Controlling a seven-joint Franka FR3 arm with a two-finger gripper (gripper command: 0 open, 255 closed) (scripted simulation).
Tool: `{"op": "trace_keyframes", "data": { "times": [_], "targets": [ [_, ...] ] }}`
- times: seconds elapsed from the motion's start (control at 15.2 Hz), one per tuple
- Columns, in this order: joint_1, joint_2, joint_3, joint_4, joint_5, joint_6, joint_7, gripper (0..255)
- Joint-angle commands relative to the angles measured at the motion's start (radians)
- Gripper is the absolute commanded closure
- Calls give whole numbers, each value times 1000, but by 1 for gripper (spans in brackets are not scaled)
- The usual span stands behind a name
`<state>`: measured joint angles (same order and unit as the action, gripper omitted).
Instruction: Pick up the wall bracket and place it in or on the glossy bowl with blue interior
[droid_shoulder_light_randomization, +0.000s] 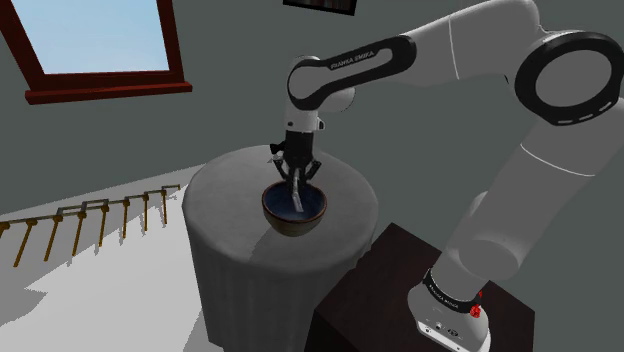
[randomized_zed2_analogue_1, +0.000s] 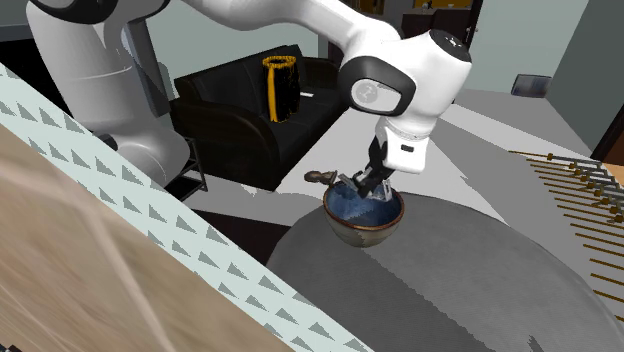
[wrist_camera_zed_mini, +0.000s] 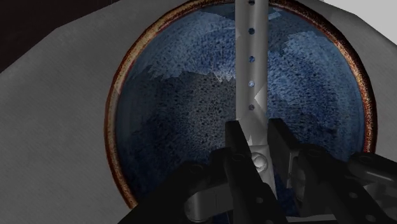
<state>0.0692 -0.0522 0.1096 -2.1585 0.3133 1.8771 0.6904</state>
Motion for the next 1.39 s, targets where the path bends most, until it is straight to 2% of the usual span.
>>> {"op": "trace_keyframes", "data": {
  "times": [0.0,0.2,0.66,0.73,1.06,1.32],
  "targets": [
    [0,11,0,-14,1,24,-7,255],
    [1,27,1,-33,4,59,-16,255],
    [1,27,1,-33,4,59,-16,255],
    [1,27,1,-33,4,59,-16,0],
    [1,27,1,-33,4,59,-16,0],
    [-16,12,-16,73,-15,-66,-7,0]
  ]
}}
